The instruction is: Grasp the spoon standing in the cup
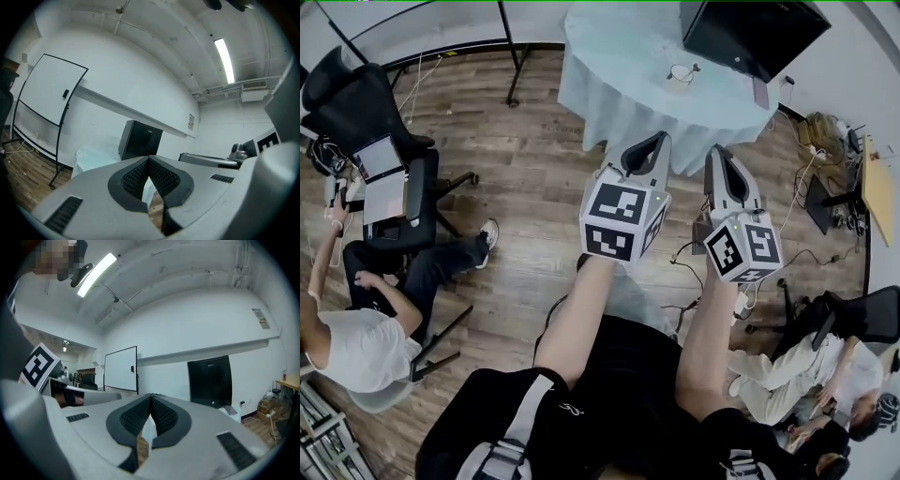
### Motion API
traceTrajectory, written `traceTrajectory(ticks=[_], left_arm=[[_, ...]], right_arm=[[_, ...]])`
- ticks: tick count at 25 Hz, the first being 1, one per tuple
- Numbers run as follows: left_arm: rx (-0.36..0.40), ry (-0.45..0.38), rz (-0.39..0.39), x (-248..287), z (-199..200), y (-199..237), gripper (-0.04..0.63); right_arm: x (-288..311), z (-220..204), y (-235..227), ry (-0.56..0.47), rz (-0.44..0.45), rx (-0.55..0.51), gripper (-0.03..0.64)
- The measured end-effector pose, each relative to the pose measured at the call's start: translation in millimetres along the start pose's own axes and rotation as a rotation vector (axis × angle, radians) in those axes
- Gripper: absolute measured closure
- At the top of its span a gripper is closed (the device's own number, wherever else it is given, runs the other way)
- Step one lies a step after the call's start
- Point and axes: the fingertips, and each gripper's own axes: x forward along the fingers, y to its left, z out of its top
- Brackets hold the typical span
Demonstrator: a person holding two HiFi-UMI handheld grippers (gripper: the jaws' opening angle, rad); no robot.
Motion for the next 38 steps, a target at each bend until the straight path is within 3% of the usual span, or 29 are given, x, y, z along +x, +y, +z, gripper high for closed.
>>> traceTrajectory(ticks=[7, 9, 13, 16, 25, 28, 32, 34, 38], left_arm=[[0.017, -0.014, -0.006, 102, 24, -10, 0.594], [0.047, -0.005, -0.011, 117, 23, -11, 0.594], [0.066, 0.017, 0.057, 137, 26, 9, 0.594], [0.080, 0.024, 0.078, 151, 32, 15, 0.594], [0.111, 0.067, 0.023, 210, 16, 20, 0.594], [0.190, 0.088, 0.063, 233, 15, 28, 0.594], [0.283, 0.067, 0.019, 272, 22, 24, 0.594], [0.266, 0.085, 0.010, 289, 14, 38, 0.594], [0.156, 0.125, 0.047, 323, -11, 79, 0.594]], right_arm=[[54, 23, -90, -0.040, 0.007, 0.026, 0.614], [67, 24, -100, -0.058, 0.021, 0.038, 0.614], [86, 29, -111, -0.074, 0.065, 0.048, 0.614], [90, 35, -132, -0.091, 0.039, 0.057, 0.614], [131, 18, -165, -0.080, 0.022, 0.082, 0.612], [150, 5, -172, -0.047, 0.045, 0.053, 0.565], [187, -9, -187, -0.011, 0.033, 0.021, 0.559], [207, -26, -193, 0.027, 0.032, 0.050, 0.511], [237, -62, -222, 0.121, 0.012, 0.095, 0.456]])
